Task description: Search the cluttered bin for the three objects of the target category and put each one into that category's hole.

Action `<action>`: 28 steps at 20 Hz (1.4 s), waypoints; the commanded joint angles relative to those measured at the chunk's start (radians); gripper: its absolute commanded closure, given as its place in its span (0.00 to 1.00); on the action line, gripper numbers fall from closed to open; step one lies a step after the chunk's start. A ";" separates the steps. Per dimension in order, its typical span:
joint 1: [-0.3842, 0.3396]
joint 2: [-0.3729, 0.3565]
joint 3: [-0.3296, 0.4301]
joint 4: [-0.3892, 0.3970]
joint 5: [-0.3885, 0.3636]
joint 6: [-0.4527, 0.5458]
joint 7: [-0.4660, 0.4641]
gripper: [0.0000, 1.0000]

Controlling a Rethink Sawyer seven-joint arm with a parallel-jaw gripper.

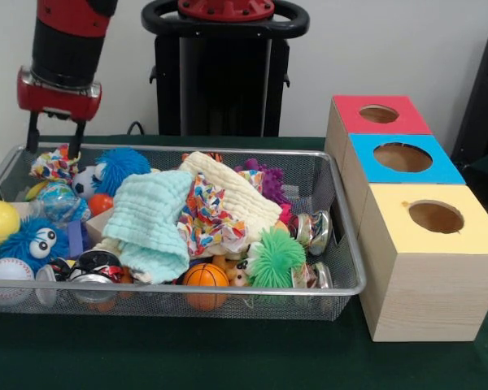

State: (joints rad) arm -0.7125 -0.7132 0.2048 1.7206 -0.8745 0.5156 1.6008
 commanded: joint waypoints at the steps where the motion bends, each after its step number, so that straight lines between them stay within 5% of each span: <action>1: 0.030 0.109 0.174 -0.047 -0.158 -0.059 -0.316 0.00; 8: 0.013 0.127 0.229 -0.054 -0.176 -0.085 -0.309 0.00; 10: 0.089 0.102 0.139 -0.097 -0.216 -0.001 -0.253 0.00; 14: 0.035 0.081 0.254 -0.109 -0.237 -0.015 -0.495 0.00; 17: 0.083 0.049 0.215 -0.120 -0.229 0.088 -0.488 0.00; 18: 0.050 0.047 0.259 -0.105 -0.205 0.123 -0.611 0.00; 21: -0.005 0.063 0.342 -0.074 -0.170 0.160 -0.793 0.00; 28: 0.006 0.115 0.380 -0.105 -0.174 0.222 -0.915 0.00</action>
State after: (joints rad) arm -0.7000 -0.6459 0.4594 1.6623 -1.0355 0.5943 1.1524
